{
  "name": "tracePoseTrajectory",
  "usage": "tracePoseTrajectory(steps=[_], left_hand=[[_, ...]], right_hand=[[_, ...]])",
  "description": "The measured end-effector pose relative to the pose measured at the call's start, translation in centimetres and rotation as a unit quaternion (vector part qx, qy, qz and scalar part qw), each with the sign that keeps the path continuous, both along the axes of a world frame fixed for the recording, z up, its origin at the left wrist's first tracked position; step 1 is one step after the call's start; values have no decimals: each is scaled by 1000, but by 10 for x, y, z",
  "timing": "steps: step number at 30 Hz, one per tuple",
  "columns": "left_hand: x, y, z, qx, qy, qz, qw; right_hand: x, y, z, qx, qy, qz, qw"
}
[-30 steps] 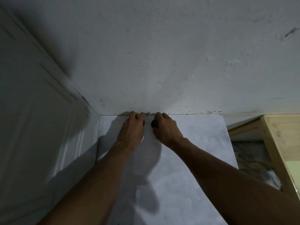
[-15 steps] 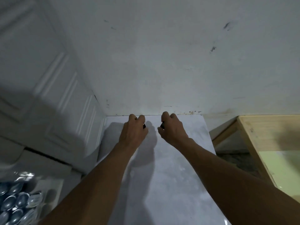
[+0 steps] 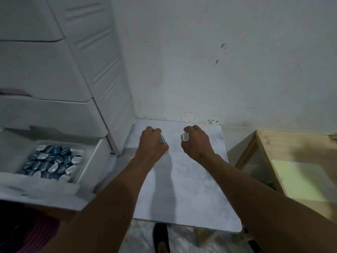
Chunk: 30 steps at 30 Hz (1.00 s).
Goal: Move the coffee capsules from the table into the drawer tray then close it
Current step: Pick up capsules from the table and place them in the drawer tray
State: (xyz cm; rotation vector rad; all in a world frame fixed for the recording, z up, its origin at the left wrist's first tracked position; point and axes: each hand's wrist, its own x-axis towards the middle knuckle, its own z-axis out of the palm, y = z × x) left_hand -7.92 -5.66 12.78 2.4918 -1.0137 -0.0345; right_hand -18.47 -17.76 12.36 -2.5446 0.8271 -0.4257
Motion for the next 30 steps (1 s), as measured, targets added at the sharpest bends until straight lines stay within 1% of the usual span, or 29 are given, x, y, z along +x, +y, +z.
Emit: tracePoseTrajectory(steps=[3,6,14,20,24,27,30], left_hand=[[-28,34,4,-12,4,15,1000],[-46,65,14,-19,-10,27,999],[-44,141,36,-44,-31,84,995],[-14,214,38,-37,-39,118,992],[18,266,40,-35,-30,135,990],[48,309,43,-60,-45,121,990],[78,344,49,-70,-62,103,990]], right_hand=[[-23,27,2,-4,4,21,1000],[-35,52,5,-15,-4,43,999],[-16,117,23,-30,-31,100,994],[27,186,24,-62,-45,146,986],[62,239,28,-53,-58,154,985],[94,280,30,-43,-83,154,984],[121,314,34,-38,-98,134,985]])
